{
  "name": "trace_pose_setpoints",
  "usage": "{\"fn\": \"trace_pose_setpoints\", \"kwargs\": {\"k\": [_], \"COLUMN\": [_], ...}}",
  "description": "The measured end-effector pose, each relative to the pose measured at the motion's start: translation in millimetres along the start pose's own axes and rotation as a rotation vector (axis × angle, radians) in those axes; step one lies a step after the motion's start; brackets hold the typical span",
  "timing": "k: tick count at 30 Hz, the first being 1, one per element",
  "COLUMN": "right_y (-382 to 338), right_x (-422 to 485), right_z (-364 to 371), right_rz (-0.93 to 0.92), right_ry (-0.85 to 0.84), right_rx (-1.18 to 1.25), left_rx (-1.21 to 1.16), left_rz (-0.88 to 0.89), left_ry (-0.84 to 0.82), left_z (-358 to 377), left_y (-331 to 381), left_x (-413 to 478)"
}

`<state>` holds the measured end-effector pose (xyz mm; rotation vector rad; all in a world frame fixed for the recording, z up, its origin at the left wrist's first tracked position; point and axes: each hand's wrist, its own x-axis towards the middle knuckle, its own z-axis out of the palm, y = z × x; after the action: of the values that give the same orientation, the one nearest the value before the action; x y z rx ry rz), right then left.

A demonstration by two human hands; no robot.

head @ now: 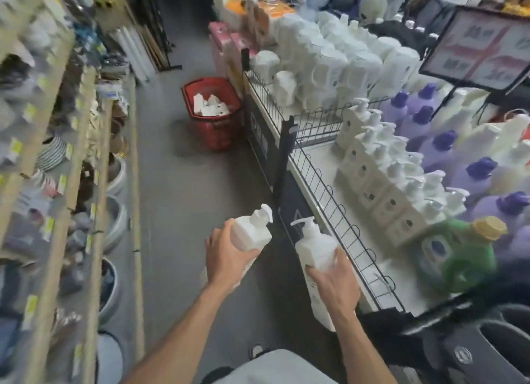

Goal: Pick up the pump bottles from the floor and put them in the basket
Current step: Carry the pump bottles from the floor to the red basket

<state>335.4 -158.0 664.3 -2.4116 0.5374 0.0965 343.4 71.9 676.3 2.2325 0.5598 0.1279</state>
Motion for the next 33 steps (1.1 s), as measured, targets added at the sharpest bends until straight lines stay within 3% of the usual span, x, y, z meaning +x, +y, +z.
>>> {"fn": "trace_pose_setpoints", "kwargs": {"k": [13,33], "right_y": [-163,-407], "right_x": [144,404], "right_z": [72,195], "right_rz": [-0.168,-0.201], "right_ry": [-0.112,-0.212], "right_rx": [-0.040,0.029], "left_rx": [-0.037,-0.049], "left_rz": [-0.113,-0.207], "left_ry": [0.203,0.208], "left_z": [-36,-40], "left_y": [5,41], "left_x": [183,558]}}
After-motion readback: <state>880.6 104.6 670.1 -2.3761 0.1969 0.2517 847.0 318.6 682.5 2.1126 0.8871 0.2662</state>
